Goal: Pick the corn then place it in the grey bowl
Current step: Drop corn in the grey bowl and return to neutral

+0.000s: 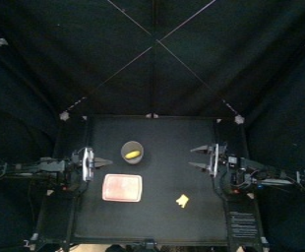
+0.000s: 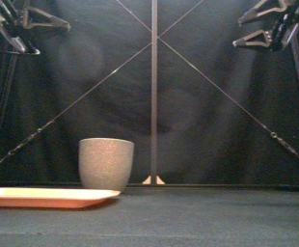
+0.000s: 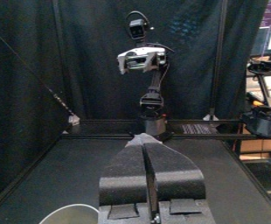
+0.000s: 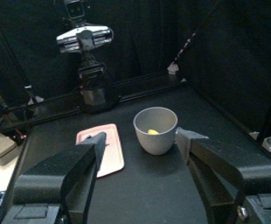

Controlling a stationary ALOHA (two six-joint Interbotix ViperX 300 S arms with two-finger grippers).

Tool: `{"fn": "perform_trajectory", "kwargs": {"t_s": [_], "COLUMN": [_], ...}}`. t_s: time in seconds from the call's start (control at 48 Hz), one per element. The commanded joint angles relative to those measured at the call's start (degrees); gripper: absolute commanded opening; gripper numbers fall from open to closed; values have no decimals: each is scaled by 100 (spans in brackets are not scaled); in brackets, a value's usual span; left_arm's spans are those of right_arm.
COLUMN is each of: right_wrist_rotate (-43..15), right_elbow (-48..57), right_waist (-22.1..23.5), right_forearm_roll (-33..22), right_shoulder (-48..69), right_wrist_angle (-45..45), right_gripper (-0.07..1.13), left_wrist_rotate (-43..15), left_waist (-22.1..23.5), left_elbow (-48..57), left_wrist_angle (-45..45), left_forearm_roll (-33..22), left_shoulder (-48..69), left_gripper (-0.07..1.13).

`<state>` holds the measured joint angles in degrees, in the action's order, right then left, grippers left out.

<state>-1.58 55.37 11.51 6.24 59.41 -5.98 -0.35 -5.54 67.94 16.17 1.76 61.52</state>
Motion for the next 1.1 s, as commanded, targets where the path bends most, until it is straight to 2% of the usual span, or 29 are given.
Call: {"fn": "perform_trajectory", "kwargs": {"t_s": [0.021, 0.229, 0.542, 1.104], "right_wrist_rotate": [9, 9, 9, 18], "right_elbow": [193, 439, 606, 756], "right_waist": [-158, -290, -299, -272], "right_forearm_roll": [62, 53, 35, 18], "right_shoulder": [9, 0, 18, 26], "right_wrist_angle": [439, 905, 949, 949], "right_gripper": [97, 97, 97, 97], "left_wrist_rotate": [0, 9, 0, 9], "left_waist": [-35, -62, -97, -141], "left_elbow": [-211, -211, -158, -132], "left_wrist_angle": [62, 70, 70, 70], "left_forearm_roll": [9, 0, -185, -185], "left_shoulder": [0, 0, 0, 0], "left_gripper": [-4, -4, -4, -4]}}
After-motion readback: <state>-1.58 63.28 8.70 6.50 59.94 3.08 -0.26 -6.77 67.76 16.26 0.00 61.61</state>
